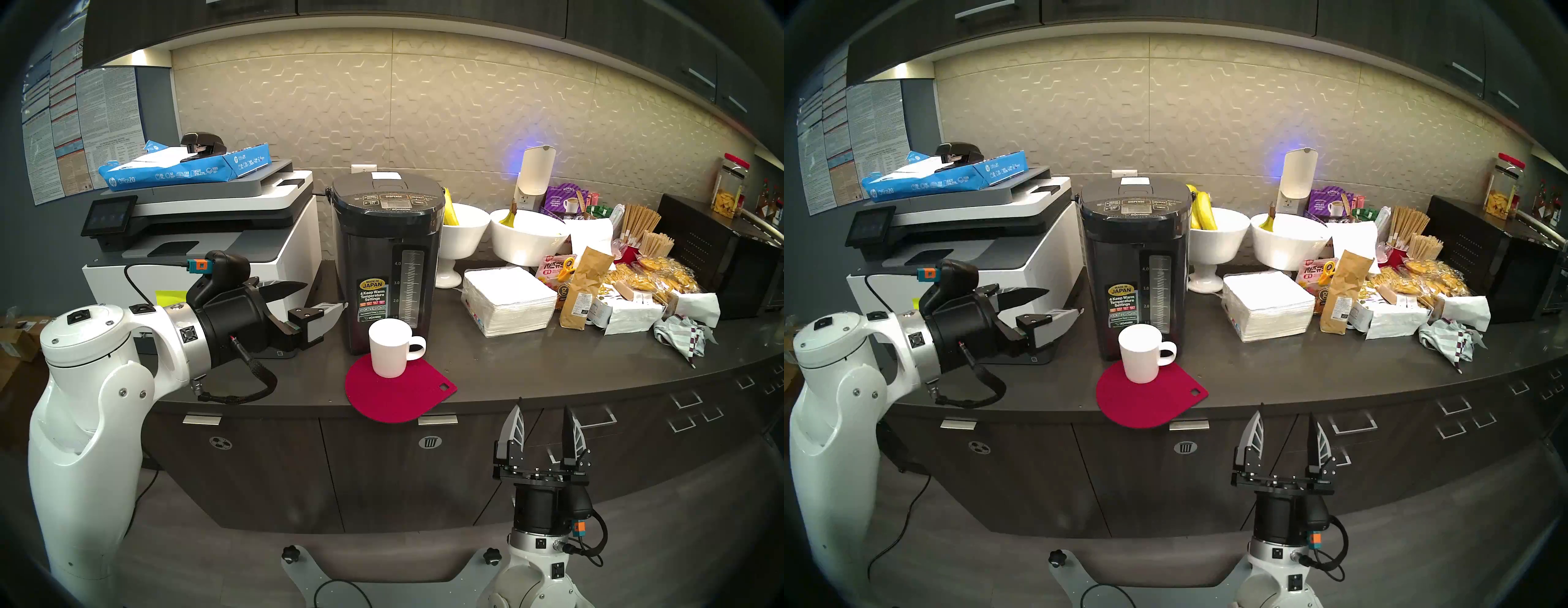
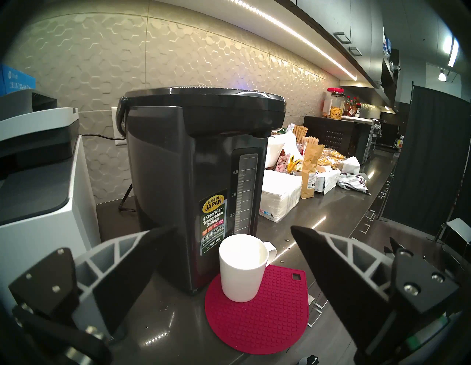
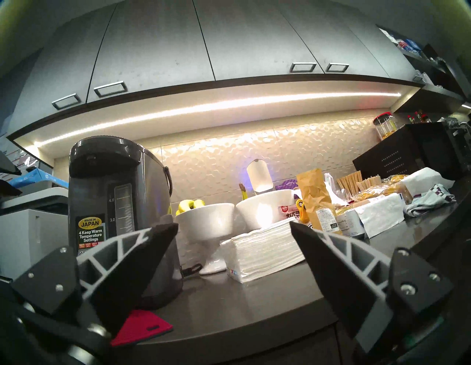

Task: Press the water dispenser button and fill the cup

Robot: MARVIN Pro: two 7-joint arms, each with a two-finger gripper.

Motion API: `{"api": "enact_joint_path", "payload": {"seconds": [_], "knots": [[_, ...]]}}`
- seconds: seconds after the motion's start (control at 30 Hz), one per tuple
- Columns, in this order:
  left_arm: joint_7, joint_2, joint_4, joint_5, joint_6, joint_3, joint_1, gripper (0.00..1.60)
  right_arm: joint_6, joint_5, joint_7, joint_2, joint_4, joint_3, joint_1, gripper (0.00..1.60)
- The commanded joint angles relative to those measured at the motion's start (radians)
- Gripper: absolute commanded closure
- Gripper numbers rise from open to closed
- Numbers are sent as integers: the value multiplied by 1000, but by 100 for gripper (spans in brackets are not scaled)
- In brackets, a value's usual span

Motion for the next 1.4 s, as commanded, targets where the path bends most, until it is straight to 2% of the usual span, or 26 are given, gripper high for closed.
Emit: {"api": "enact_joint_path", "payload": {"seconds": [0.0, 0.4, 0.43, 0.5, 0.53, 0.7, 0.73, 0.87, 0.9, 0.93, 1.1, 1.13, 1.17, 1.23, 1.27, 1.37], "knots": [[-1, 2, -9, 1, 0, -1, -1, 0, -21, -2, -18, -1, -4, -9, 30, 0], [-1, 2, -9, 1, 0, -1, -1, 0, -21, 17, -67, 9, 30, -34, 65, 0], [-1, 1, -5, 0, -1, 0, -2, 0, -21, -5, -37, -37, -75, -12, 138, 0], [0, 0, -2, 0, -1, 0, -1, 0, -21, 0, -46, -20, -84, -13, 158, 0], [0, 0, -1, 0, -1, 0, -1, 0, -21, -1, -46, -20, -60, -11, 136, 0], [-1, -1, 2, 0, -1, 0, -1, 0, -21, -8, -43, -27, -139, -1, 202, 0], [-1, -1, 3, 0, -1, 0, -2, 0, -21, -11, -40, -30, -133, 1, 195, 0], [-1, -1, 5, 0, -1, 1, -2, 0, -15, -18, -34, -37, -214, 8, 266, 0], [-1, -1, 6, -1, -1, 1, -2, 0, -21, -21, -31, -41, -183, 10, 234, 0], [-1, -1, 6, -1, -1, 1, -2, 0, -14, -22, -30, -42, -224, 11, 272, 0], [-1, -2, 8, -1, -1, 1, -3, 0, 1, -31, -21, -53, -282, 15, 318, 0], [-1, -2, 8, -1, -1, 1, -3, 0, 14, -32, -20, -55, -315, 15, 349, 0], [-1, -2, 8, -1, -1, 1, -3, 0, 5, -35, -17, -59, -290, 16, 323, 0], [-1, -2, 8, -1, -1, 1, -3, 0, 34, -36, -16, -62, -353, 15, 379, 0], [-1, -2, 8, -1, -1, 1, -3, 0, 32, -39, -13, -66, -340, 15, 364, 0], [-2, -2, 8, -1, -2, 1, -4, 0, 73, -42, -9, -71, -393, 13, 408, 0]]}}
